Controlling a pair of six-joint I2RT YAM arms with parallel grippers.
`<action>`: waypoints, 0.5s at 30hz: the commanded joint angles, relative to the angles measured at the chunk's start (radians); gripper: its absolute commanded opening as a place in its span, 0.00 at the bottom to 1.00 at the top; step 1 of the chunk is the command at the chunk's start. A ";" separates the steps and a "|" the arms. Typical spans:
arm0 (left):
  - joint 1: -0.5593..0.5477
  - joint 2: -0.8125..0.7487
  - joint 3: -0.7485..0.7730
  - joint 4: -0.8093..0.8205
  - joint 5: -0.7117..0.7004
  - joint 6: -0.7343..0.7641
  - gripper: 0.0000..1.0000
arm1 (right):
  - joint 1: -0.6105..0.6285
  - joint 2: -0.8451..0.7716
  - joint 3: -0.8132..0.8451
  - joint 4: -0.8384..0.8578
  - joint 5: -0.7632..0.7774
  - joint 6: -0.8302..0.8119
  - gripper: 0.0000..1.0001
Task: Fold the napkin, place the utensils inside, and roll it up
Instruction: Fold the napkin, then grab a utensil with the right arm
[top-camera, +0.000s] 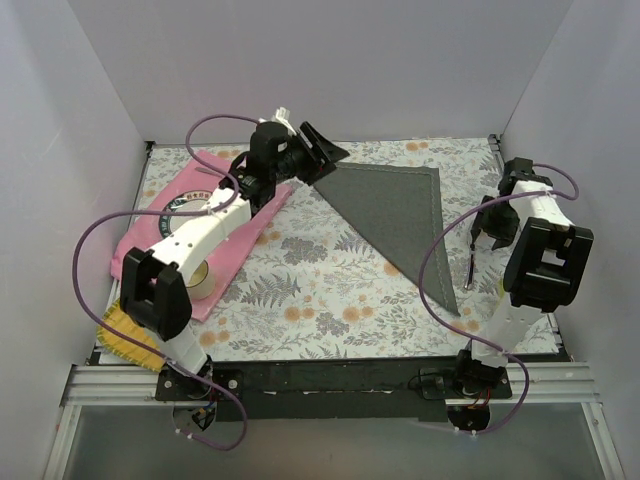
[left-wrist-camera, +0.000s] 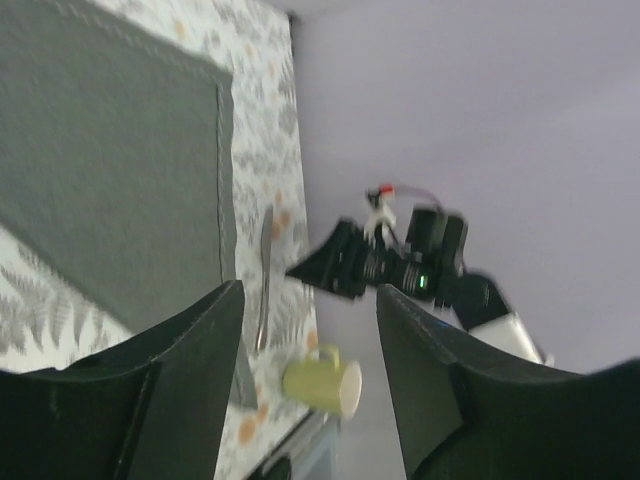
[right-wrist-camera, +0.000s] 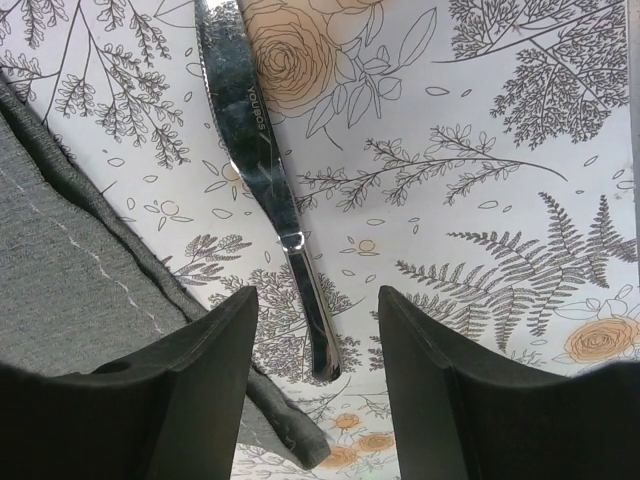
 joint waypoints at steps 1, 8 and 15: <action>-0.014 -0.201 -0.126 -0.095 0.099 0.103 0.57 | -0.004 0.004 -0.024 0.039 -0.042 -0.040 0.57; -0.014 -0.424 -0.226 -0.266 0.119 0.200 0.61 | -0.006 0.046 -0.055 0.058 -0.073 -0.062 0.47; -0.012 -0.458 -0.207 -0.321 0.123 0.214 0.63 | -0.006 0.044 -0.117 0.073 -0.044 -0.071 0.41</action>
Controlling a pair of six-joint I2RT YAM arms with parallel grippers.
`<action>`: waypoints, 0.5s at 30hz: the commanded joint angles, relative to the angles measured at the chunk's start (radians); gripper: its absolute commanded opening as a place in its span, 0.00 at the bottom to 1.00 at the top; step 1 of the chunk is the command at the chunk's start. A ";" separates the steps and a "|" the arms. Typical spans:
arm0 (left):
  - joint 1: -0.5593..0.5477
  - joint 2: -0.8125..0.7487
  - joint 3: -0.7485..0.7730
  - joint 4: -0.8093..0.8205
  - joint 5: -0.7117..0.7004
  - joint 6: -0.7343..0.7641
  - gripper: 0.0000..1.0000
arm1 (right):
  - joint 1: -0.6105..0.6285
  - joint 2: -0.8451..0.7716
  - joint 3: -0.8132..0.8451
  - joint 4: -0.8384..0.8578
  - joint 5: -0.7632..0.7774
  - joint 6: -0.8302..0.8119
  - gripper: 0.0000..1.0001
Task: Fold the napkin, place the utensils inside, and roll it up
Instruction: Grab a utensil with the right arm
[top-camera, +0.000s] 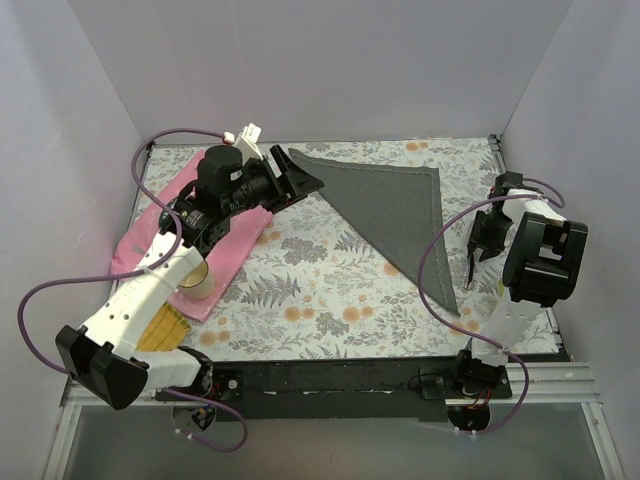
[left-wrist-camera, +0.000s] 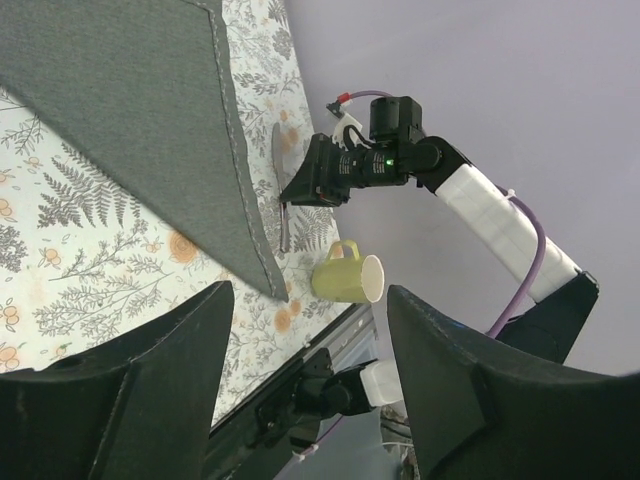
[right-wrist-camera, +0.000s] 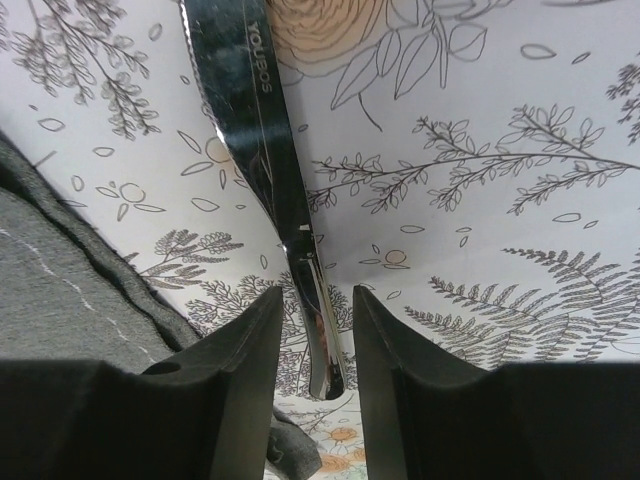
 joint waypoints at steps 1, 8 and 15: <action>0.000 0.003 0.020 -0.078 0.019 0.047 0.63 | 0.001 -0.004 -0.044 0.022 0.007 -0.018 0.41; 0.003 0.026 0.060 -0.107 0.017 0.074 0.63 | 0.002 -0.010 -0.118 0.051 0.029 -0.036 0.34; 0.012 0.031 0.095 -0.138 0.019 0.087 0.63 | 0.022 0.041 -0.121 0.080 0.035 -0.036 0.25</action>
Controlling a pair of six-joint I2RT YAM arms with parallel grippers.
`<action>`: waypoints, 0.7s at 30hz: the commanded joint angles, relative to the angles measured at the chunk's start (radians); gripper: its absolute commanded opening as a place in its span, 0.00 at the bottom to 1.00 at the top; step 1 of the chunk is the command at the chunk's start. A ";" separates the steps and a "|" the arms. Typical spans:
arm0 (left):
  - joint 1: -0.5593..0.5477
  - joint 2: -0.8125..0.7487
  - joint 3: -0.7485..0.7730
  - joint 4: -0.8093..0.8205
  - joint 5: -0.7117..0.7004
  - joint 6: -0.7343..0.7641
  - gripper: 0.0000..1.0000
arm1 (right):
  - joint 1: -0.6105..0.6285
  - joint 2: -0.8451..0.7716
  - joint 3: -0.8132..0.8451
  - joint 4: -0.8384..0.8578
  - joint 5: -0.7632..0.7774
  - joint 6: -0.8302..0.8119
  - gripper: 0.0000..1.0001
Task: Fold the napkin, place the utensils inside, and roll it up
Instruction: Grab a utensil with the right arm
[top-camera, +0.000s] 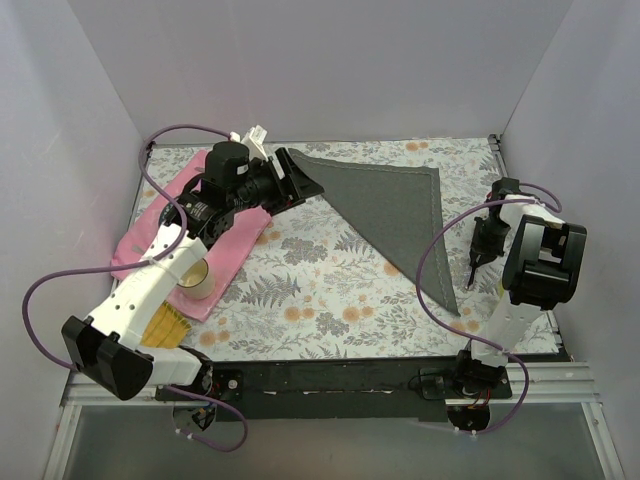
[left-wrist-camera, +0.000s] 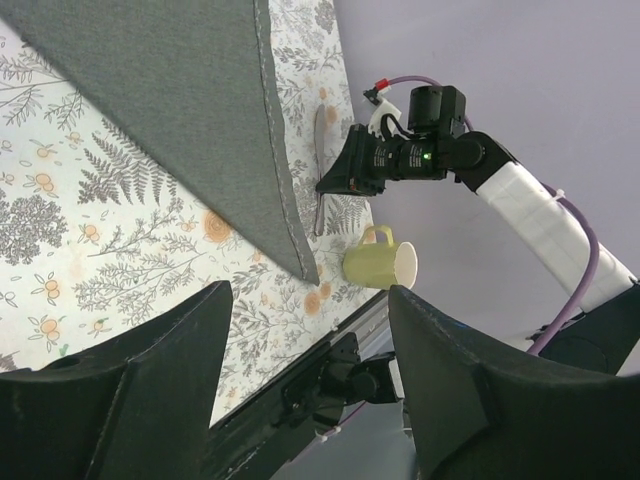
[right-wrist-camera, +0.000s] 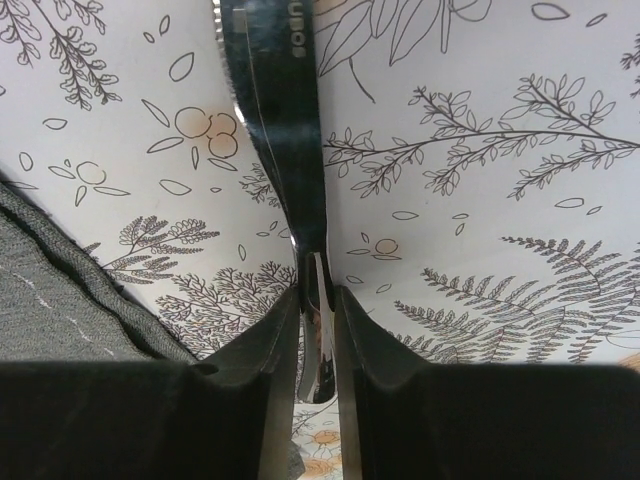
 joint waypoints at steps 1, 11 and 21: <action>0.010 -0.016 0.056 -0.026 0.014 0.029 0.63 | 0.012 0.071 -0.042 0.043 -0.003 -0.007 0.21; 0.019 -0.032 0.059 -0.047 0.008 0.033 0.64 | 0.017 0.025 -0.030 0.024 0.005 -0.012 0.01; 0.022 -0.014 0.073 -0.043 0.026 0.032 0.64 | 0.017 -0.084 -0.012 -0.008 -0.014 -0.048 0.01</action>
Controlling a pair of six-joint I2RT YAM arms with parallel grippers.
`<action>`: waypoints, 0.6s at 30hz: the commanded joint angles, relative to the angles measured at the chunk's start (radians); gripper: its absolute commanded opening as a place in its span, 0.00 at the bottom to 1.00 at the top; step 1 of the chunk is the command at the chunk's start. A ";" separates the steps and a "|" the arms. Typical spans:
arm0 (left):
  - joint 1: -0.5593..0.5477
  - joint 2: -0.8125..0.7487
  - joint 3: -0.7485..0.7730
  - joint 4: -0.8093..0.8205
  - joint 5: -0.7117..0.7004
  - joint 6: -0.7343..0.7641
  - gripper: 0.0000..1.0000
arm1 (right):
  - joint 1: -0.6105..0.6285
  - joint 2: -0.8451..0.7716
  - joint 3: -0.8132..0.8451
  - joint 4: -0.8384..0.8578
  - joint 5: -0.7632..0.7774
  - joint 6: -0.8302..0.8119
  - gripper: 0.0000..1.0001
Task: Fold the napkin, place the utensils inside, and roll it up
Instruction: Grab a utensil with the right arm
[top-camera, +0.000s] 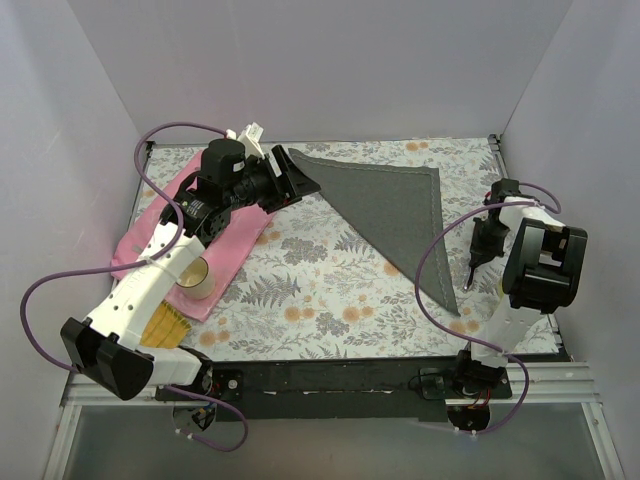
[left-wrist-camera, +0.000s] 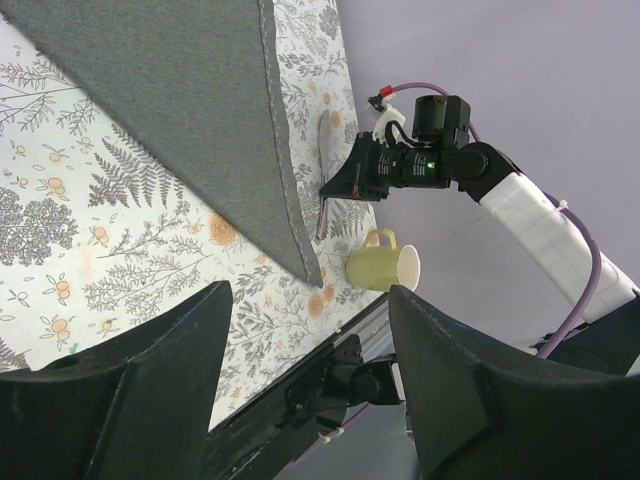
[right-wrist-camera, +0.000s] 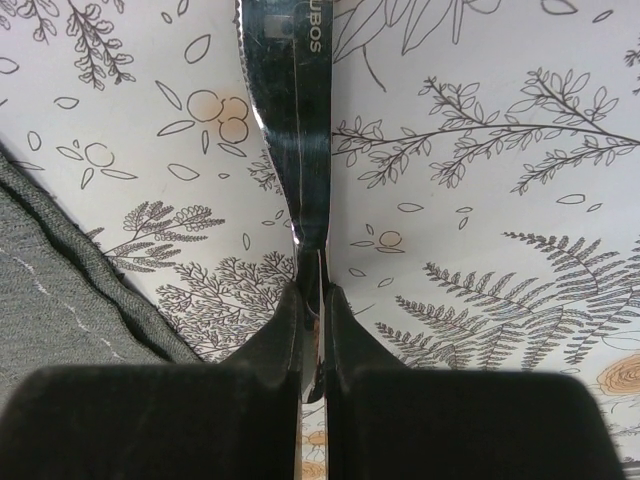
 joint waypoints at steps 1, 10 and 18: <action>0.006 -0.014 0.042 -0.010 0.021 0.014 0.63 | 0.009 -0.050 0.022 -0.028 -0.016 -0.024 0.01; 0.006 -0.022 0.029 -0.010 0.029 0.016 0.64 | 0.009 -0.059 0.065 -0.048 -0.024 -0.025 0.01; 0.008 -0.023 0.016 -0.005 0.030 0.013 0.63 | 0.045 -0.082 0.128 -0.084 -0.055 -0.054 0.01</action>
